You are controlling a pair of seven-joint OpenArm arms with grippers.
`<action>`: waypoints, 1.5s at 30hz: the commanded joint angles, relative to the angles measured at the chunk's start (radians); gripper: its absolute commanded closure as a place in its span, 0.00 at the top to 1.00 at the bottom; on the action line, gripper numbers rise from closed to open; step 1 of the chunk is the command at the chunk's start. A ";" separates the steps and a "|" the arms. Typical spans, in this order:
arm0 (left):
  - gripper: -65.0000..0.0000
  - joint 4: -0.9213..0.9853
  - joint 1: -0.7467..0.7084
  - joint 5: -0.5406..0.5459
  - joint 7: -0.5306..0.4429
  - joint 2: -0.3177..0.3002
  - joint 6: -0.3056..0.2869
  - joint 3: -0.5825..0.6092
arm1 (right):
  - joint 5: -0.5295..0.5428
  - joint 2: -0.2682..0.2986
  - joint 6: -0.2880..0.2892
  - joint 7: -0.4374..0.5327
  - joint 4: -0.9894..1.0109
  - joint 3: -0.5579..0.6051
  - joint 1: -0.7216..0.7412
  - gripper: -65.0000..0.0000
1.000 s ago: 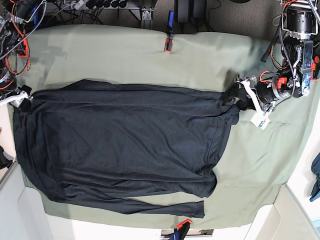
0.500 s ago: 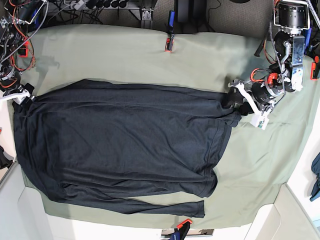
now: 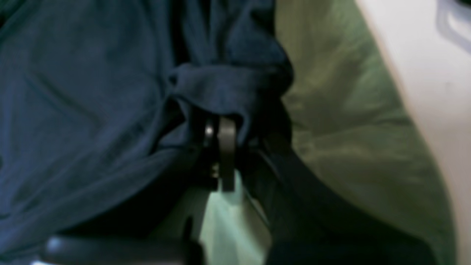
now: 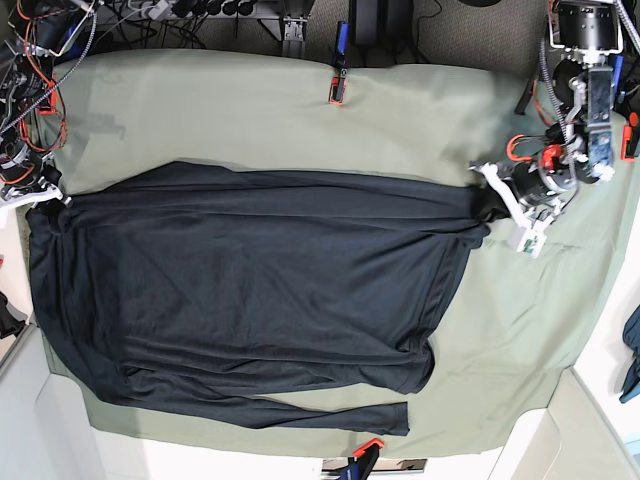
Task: Fold the T-shirt properly
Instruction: 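Drag the shirt toward the hem with both grippers, then release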
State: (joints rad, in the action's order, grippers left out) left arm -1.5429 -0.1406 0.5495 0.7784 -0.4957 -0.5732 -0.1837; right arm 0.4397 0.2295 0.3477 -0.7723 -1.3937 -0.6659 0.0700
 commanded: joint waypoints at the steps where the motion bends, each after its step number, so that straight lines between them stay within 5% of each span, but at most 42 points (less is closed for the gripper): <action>1: 0.00 -0.053 -0.008 0.030 0.002 -0.029 -0.016 -0.032 | 0.005 0.023 -0.003 0.004 -0.052 -0.026 -0.016 0.00; 13: 0.00 -0.121 0.049 0.051 -0.029 -0.097 -0.023 -0.032 | 0.019 0.023 0.000 0.050 -0.113 -0.051 0.016 0.00; 28: 0.00 0.526 0.581 -0.098 -0.216 -0.094 -0.022 0.412 | -0.127 0.042 0.023 0.169 0.344 0.002 0.336 0.00; 29: 0.01 0.544 0.585 -0.103 -0.224 -0.090 -0.022 0.420 | -0.129 0.042 0.023 0.171 0.351 0.011 0.336 0.00; 32: 0.32 0.562 0.586 -0.106 -0.225 -0.071 -0.022 0.421 | -0.129 0.042 0.024 0.171 0.356 0.043 0.336 0.00; 34: 0.48 0.561 0.587 -0.084 -0.224 -0.069 -0.022 0.421 | -0.115 0.042 0.023 0.171 0.355 0.064 0.337 0.29; 36: 0.51 0.546 0.587 -0.019 -0.183 -0.071 -0.021 0.415 | -0.101 0.042 0.023 0.161 0.345 0.072 0.334 0.53; 41: 0.51 0.453 0.576 0.248 0.043 -0.108 -0.055 0.315 | -0.066 0.042 0.023 0.009 0.227 0.047 0.330 0.58; 45: 0.51 0.367 0.528 0.387 0.125 -0.151 -0.097 0.178 | 0.026 0.041 0.018 -0.047 0.083 0.003 0.291 0.58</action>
State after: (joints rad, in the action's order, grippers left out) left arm -1.1625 0.3740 0.9226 0.9092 -0.6277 -0.6582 -0.0002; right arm 0.4519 0.2546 0.3599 -0.8291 -1.2980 -0.6601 0.3450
